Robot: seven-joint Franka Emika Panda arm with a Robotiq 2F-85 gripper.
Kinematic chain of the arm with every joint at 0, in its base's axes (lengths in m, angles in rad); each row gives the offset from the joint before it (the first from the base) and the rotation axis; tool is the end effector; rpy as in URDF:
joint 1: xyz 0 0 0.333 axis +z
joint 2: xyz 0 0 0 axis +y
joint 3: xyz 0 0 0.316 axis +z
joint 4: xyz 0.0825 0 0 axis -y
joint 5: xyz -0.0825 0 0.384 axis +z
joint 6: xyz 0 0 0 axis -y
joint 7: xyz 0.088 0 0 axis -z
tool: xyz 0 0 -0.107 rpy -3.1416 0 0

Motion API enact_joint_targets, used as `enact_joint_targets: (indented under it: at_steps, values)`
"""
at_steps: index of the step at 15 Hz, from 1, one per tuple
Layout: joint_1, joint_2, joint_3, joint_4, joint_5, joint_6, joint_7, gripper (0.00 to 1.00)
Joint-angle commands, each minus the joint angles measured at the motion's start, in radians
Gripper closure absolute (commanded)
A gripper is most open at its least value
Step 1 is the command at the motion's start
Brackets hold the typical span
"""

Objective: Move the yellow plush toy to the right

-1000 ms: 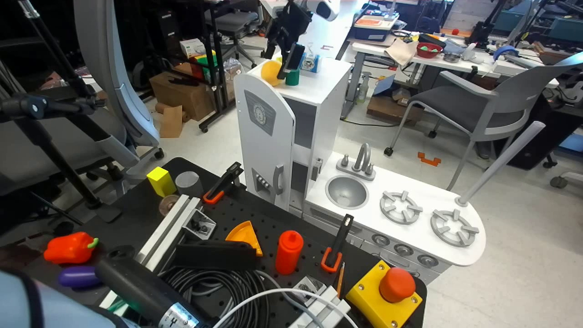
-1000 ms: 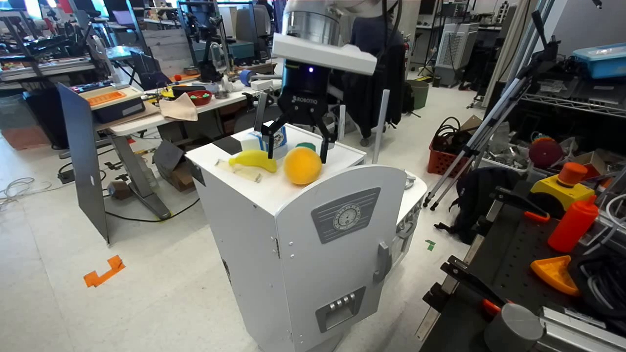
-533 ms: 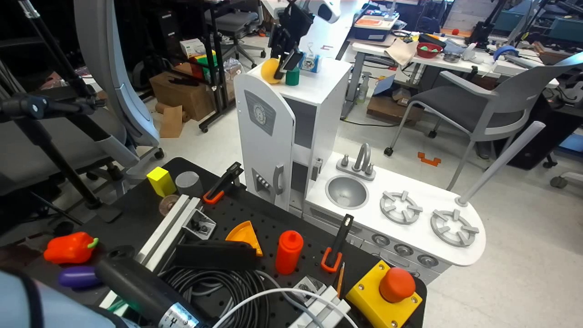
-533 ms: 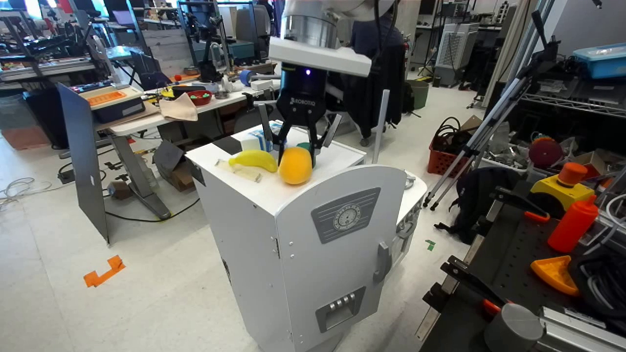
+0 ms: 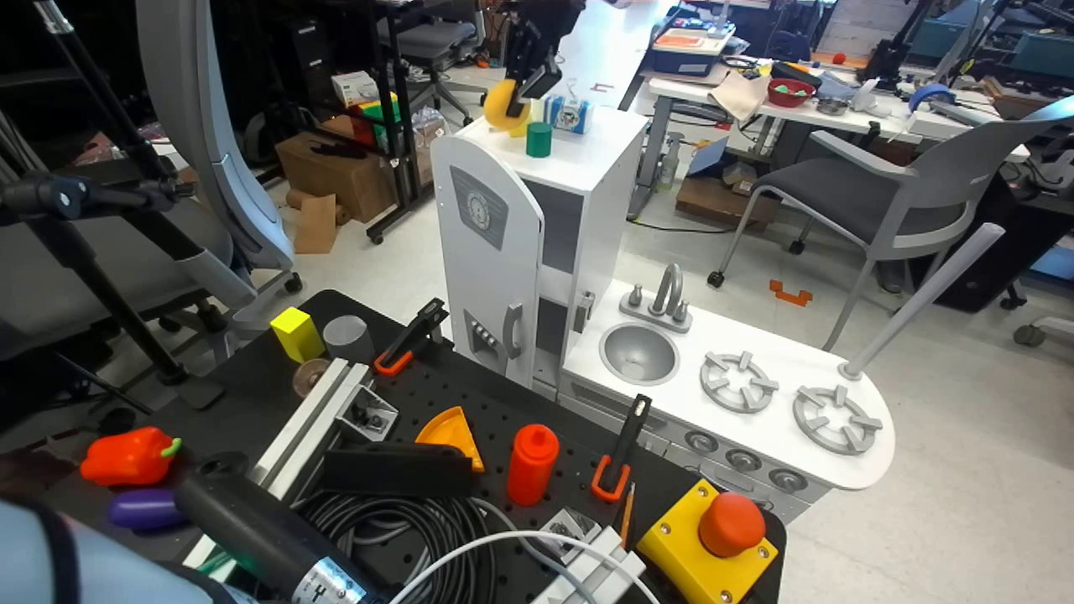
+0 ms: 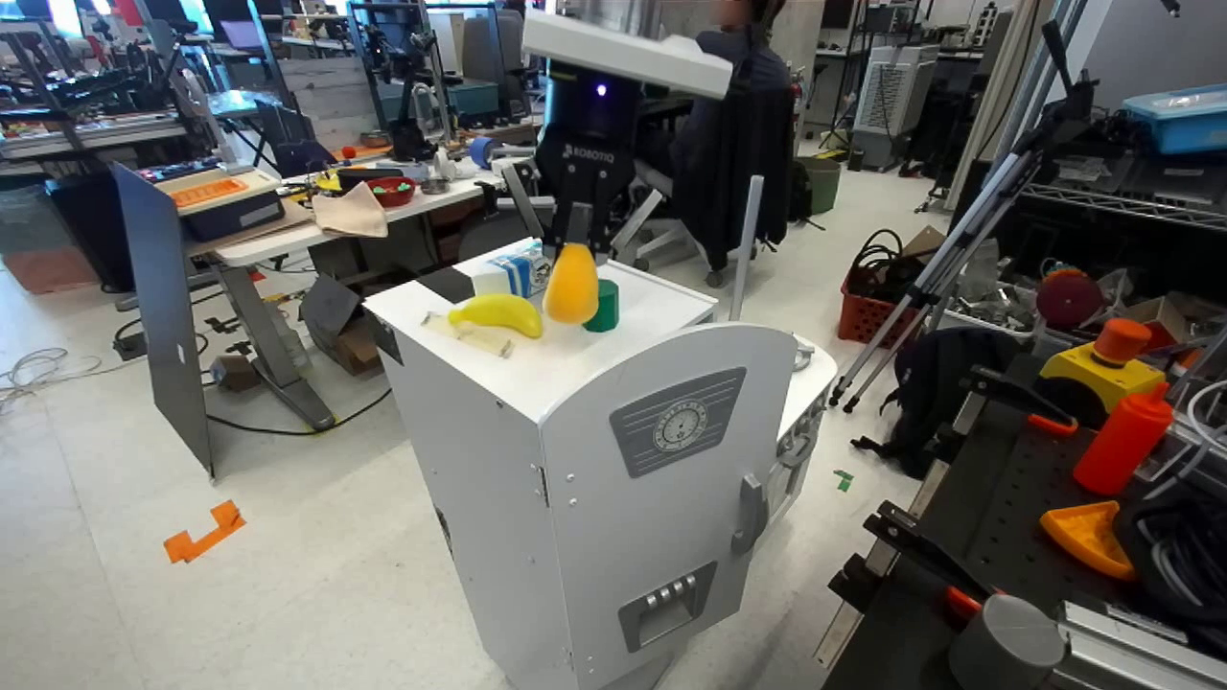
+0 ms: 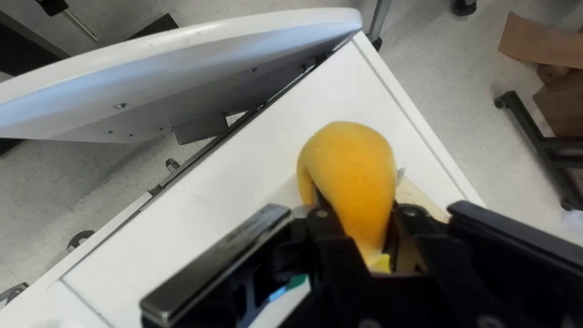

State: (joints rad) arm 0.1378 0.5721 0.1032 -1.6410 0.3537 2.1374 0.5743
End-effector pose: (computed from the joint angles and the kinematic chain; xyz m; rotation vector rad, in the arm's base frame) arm 0.6577 0.1686 0.2814 -2.7311 0.7715 0.2963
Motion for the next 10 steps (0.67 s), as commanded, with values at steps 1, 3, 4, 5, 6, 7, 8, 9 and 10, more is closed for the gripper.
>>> enact_joint_targets:
  at_steps: [1,3,4,5,6,7,8,9,10]
  values:
    - [0.000,-0.069,-0.025,-0.031,0.015,0.078,0.001,0.94]
    - [-0.005,-0.081,-0.047,-0.027,0.005,0.118,0.021,0.94]
    - [-0.010,-0.080,-0.061,-0.023,0.002,0.133,0.032,0.94]
    - [-0.015,-0.076,-0.073,-0.018,0.001,0.144,0.044,0.94]
    - [-0.022,-0.066,-0.087,-0.009,-0.001,0.144,0.059,0.94]
    - [-0.029,-0.058,-0.098,-0.003,-0.002,0.143,0.071,0.94]
    - [-0.039,-0.045,-0.110,0.004,-0.003,0.130,0.088,0.94]
    - [-0.047,-0.033,-0.119,0.009,-0.004,0.120,0.102,0.94]
    - [-0.055,-0.022,-0.127,0.013,-0.005,0.109,0.117,0.94]
